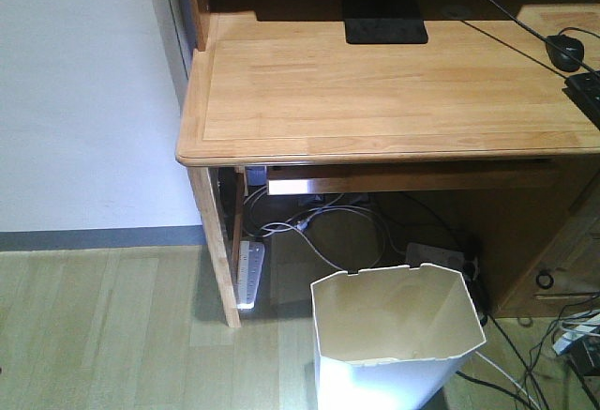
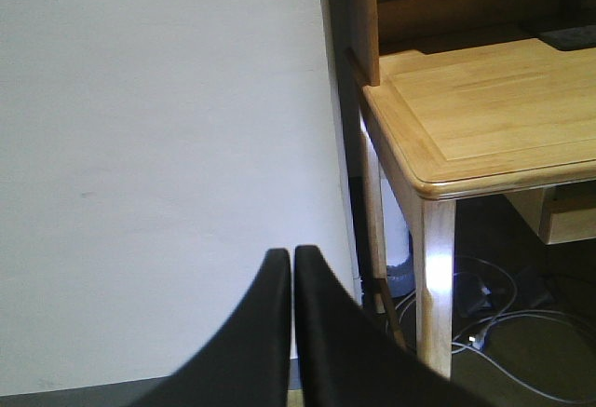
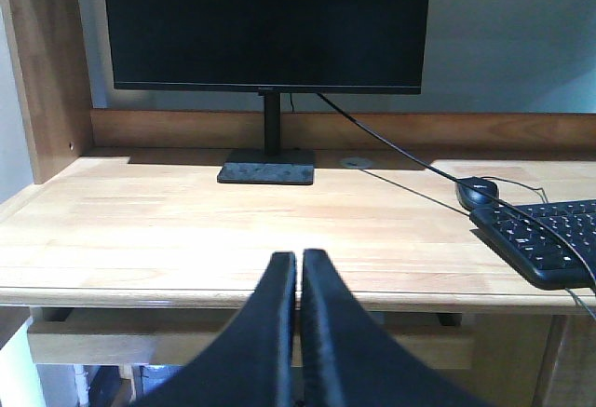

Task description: Move trash bin to bedside with robot

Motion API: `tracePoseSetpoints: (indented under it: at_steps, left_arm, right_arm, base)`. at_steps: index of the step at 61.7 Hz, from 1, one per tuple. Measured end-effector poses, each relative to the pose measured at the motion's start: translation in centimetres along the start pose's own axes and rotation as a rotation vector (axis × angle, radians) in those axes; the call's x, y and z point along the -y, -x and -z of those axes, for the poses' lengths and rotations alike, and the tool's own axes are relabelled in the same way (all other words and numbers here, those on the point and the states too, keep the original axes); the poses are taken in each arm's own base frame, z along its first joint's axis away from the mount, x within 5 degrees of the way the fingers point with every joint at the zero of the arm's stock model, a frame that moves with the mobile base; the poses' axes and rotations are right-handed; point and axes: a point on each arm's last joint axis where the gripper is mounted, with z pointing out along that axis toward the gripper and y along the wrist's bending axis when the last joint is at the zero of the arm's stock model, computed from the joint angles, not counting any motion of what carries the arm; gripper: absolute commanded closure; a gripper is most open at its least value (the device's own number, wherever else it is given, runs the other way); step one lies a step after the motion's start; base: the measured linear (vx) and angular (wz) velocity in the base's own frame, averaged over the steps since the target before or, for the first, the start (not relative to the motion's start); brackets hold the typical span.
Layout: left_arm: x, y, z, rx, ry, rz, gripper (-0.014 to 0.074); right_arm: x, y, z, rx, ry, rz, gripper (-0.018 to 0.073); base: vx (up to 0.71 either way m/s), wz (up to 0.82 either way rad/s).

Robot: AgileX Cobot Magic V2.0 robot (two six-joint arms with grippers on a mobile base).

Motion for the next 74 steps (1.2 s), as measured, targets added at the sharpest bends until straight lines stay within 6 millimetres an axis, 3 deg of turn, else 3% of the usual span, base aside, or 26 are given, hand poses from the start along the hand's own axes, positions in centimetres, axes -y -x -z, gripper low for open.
tracePoseSetpoints:
  at_steps: [74]
  left_arm:
    - [0.00,0.00,0.00,0.000,0.000,0.000,0.0602]
  right_arm:
    - [0.03,0.17,0.00,0.018,-0.003,0.072,0.0570]
  base:
    - [0.00,0.00]
